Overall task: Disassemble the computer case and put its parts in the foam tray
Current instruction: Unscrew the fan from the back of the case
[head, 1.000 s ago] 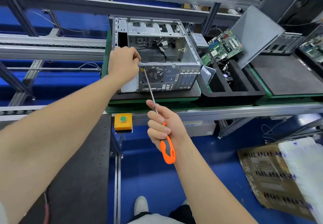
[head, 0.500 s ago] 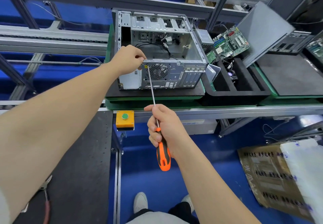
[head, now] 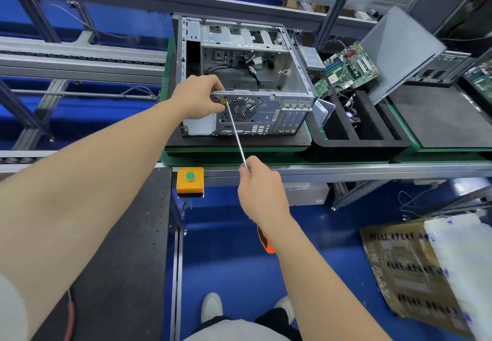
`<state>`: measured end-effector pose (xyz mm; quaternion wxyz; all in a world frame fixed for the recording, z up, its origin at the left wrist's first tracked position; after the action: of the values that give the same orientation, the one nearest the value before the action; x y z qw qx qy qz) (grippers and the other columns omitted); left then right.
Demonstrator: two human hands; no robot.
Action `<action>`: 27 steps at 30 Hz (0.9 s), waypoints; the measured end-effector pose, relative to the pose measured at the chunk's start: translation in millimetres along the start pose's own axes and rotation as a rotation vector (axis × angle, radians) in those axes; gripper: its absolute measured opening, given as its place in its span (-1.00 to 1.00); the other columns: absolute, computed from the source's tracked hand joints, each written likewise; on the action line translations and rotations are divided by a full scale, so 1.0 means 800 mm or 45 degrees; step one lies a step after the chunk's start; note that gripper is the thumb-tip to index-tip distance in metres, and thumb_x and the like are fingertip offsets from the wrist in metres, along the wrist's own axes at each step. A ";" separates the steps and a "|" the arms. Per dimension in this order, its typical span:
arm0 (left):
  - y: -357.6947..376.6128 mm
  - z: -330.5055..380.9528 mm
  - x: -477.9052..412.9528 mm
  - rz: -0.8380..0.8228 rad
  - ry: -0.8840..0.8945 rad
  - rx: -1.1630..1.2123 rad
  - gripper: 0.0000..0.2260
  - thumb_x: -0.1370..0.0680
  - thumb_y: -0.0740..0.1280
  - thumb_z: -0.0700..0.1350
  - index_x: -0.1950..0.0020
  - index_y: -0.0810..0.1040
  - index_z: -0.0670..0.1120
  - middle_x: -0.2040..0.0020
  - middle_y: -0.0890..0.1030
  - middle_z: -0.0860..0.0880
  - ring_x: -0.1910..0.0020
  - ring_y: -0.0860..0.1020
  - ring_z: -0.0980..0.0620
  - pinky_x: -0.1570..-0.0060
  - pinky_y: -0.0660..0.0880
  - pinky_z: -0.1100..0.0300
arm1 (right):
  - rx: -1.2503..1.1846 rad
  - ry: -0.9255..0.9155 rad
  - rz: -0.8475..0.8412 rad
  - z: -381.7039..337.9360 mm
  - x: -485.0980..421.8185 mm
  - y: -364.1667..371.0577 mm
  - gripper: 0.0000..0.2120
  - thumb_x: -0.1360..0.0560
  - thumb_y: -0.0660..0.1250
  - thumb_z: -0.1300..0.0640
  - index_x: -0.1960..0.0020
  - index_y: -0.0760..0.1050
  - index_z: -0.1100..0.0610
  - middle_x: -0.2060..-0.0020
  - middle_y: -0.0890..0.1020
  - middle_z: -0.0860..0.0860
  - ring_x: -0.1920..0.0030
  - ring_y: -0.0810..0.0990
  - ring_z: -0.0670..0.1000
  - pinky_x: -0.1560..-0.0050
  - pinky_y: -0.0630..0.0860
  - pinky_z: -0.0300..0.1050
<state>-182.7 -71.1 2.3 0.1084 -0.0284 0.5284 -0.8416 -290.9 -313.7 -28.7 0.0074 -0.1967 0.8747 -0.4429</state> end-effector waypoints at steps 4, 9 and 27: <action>0.005 0.000 0.001 0.149 -0.045 0.000 -0.76 -0.53 0.46 0.12 -0.13 0.56 0.08 0.02 0.67 0.09 -0.01 0.56 -0.02 0.09 0.42 0.08 | -1.014 0.179 -0.440 0.010 0.006 0.013 -0.74 -0.75 0.11 0.04 -0.22 0.57 0.04 0.40 0.56 0.10 0.56 0.38 0.06 0.52 0.42 -0.13; 0.007 0.000 -0.001 0.155 -0.063 -0.010 -0.80 -0.56 0.44 0.15 -0.08 0.57 0.09 0.05 0.70 0.07 -0.07 0.63 -0.04 -0.03 0.56 -0.01 | -2.180 0.418 -0.941 -0.014 0.019 0.027 -0.68 -0.66 0.24 0.19 -0.38 0.58 0.15 0.41 0.40 -0.01 0.54 0.28 -0.08 0.57 0.35 -0.22; 0.007 -0.003 -0.008 0.175 -0.066 0.025 -0.78 -0.52 0.49 0.14 -0.07 0.59 0.09 0.19 0.62 0.13 -0.03 0.62 -0.03 0.03 0.54 0.03 | -1.276 0.225 -0.466 -0.013 0.010 0.022 -0.76 -0.78 0.10 0.12 -0.29 0.51 0.09 0.37 0.62 0.16 0.59 0.38 0.00 0.58 0.38 -0.20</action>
<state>-176.2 -69.5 -3.3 0.1799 -0.0129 0.5179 -0.8362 -306.3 -299.1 -34.4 -0.2383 -0.2874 0.9275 0.0198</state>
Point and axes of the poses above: each hand's wrist, its own x-axis away from the middle knuckle, its own y-axis out of the palm, z = x × y, the point moved 6 cm from there along -x, towards the middle knuckle
